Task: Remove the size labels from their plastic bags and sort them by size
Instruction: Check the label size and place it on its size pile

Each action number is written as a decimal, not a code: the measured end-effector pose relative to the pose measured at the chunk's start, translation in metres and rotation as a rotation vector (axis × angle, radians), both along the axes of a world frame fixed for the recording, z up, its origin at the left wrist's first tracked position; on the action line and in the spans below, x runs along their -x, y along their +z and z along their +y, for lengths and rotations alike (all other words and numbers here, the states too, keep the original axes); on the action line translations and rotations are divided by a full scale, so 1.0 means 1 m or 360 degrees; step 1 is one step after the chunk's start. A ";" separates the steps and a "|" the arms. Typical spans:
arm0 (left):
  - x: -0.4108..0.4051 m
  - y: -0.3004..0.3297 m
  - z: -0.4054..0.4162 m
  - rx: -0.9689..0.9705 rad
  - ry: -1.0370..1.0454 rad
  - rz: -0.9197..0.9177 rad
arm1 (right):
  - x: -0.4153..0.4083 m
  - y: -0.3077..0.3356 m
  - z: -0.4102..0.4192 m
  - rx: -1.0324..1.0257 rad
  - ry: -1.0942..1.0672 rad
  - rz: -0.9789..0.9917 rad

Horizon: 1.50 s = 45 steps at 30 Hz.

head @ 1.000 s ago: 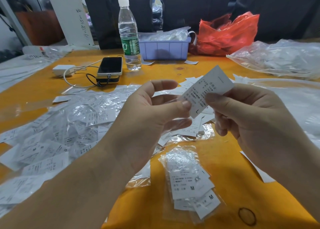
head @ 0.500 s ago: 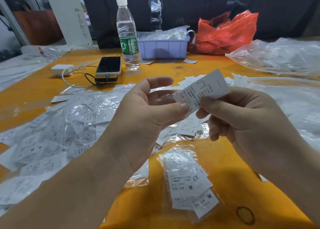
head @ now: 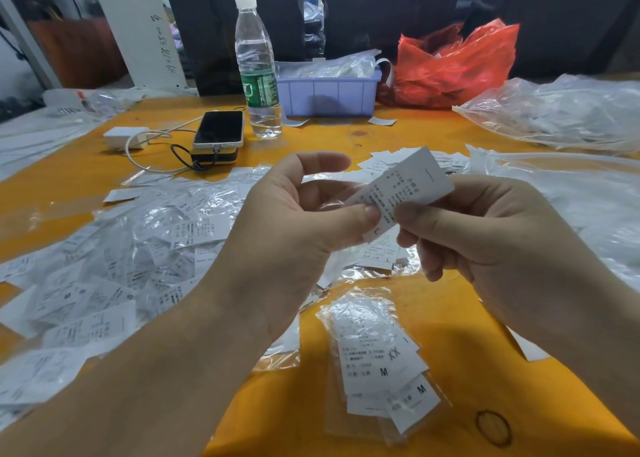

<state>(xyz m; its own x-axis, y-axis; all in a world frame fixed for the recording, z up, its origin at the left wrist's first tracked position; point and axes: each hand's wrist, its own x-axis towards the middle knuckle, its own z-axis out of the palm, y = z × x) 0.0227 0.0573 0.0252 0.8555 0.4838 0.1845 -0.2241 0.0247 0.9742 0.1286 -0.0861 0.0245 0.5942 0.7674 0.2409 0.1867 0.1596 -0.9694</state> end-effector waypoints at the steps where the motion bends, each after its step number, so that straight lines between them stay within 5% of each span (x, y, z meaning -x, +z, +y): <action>1: 0.000 0.000 0.000 -0.0021 -0.0002 0.0003 | 0.000 0.000 0.000 0.0018 0.0020 -0.0009; 12: 0.000 0.000 0.000 -0.0052 -0.0010 0.0037 | 0.000 0.002 -0.001 -0.0108 -0.0229 -0.0147; 28: 0.002 0.001 -0.001 -0.0087 0.0000 0.0072 | -0.001 -0.002 0.003 0.0045 0.0019 0.0158; 45: 0.001 0.002 0.005 -0.0157 0.0000 0.0206 | -0.010 -0.005 0.003 0.0131 0.0071 0.0013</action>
